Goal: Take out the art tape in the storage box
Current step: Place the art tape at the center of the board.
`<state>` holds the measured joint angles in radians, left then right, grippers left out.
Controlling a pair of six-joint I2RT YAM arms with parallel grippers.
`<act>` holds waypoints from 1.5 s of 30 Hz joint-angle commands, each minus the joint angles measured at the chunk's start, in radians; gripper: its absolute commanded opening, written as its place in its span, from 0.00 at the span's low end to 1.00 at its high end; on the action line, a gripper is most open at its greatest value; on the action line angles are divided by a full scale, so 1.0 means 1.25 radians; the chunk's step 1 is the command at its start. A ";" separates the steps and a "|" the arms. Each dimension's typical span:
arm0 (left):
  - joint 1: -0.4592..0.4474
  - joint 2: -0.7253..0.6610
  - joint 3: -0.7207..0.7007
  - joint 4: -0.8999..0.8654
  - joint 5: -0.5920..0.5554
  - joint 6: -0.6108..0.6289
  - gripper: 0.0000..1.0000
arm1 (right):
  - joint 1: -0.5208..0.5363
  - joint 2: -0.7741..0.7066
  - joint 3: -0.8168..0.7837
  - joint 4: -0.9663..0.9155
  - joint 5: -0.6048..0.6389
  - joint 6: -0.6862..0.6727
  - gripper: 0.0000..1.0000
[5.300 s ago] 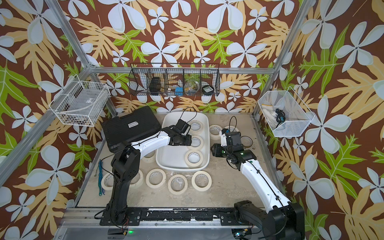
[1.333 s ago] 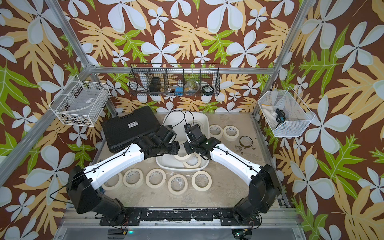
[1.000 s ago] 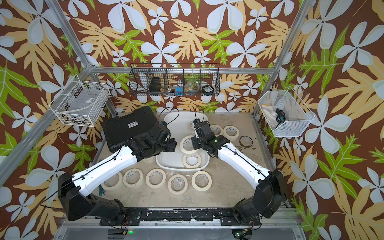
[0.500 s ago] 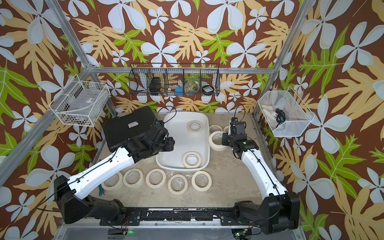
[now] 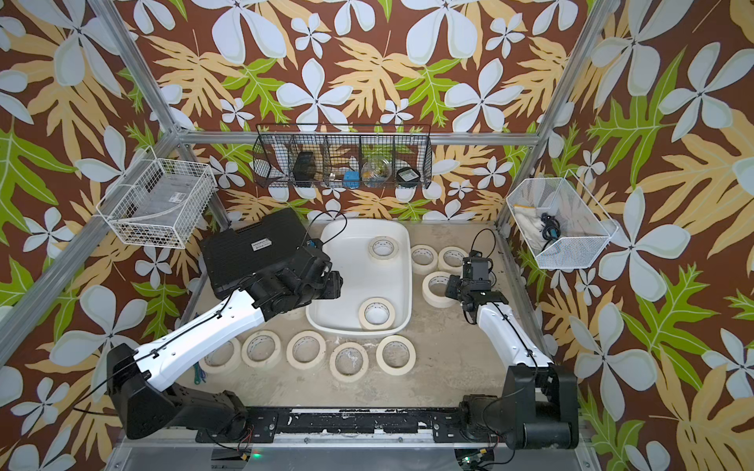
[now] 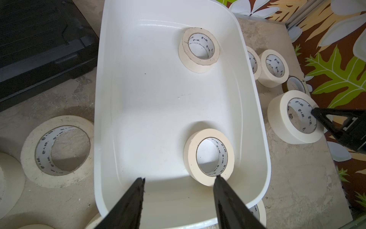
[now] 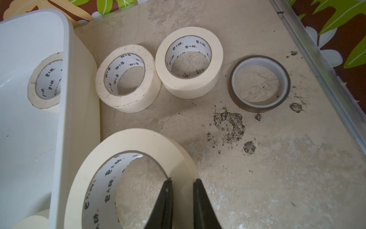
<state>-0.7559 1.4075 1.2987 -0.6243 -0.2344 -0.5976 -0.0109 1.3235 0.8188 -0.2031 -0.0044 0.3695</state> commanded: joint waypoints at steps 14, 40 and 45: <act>0.001 0.020 -0.001 0.004 0.003 0.005 0.60 | 0.010 0.182 0.000 0.226 -0.070 0.071 0.00; 0.001 0.063 0.008 0.012 0.016 -0.002 0.60 | 0.038 0.270 0.055 0.208 -0.038 0.053 0.35; 0.002 0.078 0.007 0.025 0.021 0.000 0.60 | 0.038 0.229 0.054 0.167 -0.040 0.048 0.38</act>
<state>-0.7555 1.4960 1.3052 -0.6212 -0.2184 -0.6003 0.0372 1.6356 0.8795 0.0410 -0.0700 0.4400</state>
